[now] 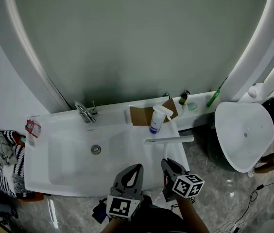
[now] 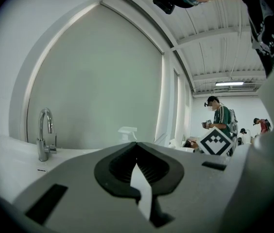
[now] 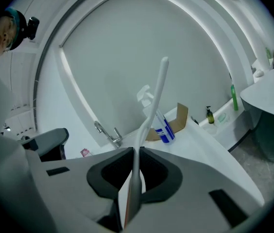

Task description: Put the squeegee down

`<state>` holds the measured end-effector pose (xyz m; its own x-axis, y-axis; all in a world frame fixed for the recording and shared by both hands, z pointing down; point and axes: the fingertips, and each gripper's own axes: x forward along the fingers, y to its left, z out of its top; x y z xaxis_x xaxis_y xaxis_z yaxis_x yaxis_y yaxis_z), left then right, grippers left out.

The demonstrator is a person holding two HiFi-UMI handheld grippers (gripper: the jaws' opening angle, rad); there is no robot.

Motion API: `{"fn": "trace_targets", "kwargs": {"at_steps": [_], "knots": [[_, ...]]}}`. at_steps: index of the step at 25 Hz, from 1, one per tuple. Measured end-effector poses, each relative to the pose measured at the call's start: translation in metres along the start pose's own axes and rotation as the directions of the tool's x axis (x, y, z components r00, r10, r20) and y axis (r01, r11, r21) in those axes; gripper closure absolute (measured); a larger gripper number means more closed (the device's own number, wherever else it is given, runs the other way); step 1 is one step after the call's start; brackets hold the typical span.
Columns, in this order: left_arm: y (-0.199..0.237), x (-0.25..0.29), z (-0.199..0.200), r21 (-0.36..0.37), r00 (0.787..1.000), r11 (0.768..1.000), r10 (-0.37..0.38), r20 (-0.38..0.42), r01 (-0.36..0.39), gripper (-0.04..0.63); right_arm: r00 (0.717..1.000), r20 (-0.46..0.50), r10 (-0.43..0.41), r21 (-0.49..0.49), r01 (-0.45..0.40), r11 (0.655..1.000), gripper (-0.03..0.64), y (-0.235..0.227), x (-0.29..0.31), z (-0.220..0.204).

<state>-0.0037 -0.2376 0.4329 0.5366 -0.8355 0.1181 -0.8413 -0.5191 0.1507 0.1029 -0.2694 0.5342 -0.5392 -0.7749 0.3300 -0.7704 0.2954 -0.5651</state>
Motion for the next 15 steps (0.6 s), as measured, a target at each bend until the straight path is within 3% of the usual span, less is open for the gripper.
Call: {"fn": "trace_targets", "kwargs": {"at_steps": [6,15], "knots": [[0.005,0.010,-0.012,-0.005,0.998,1.000,0.013,-0.058,-0.013,0.591,0.996,-0.078,-0.037,0.042,0.041,0.998,0.563,-0.037,0.025,-0.012],[0.004,0.025,-0.012,-0.023,0.999,1.000,0.008,-0.051,-0.010,0.591,0.990,-0.134,-0.033,0.142,0.052,0.989,0.563,-0.066,0.046,-0.031]]}}
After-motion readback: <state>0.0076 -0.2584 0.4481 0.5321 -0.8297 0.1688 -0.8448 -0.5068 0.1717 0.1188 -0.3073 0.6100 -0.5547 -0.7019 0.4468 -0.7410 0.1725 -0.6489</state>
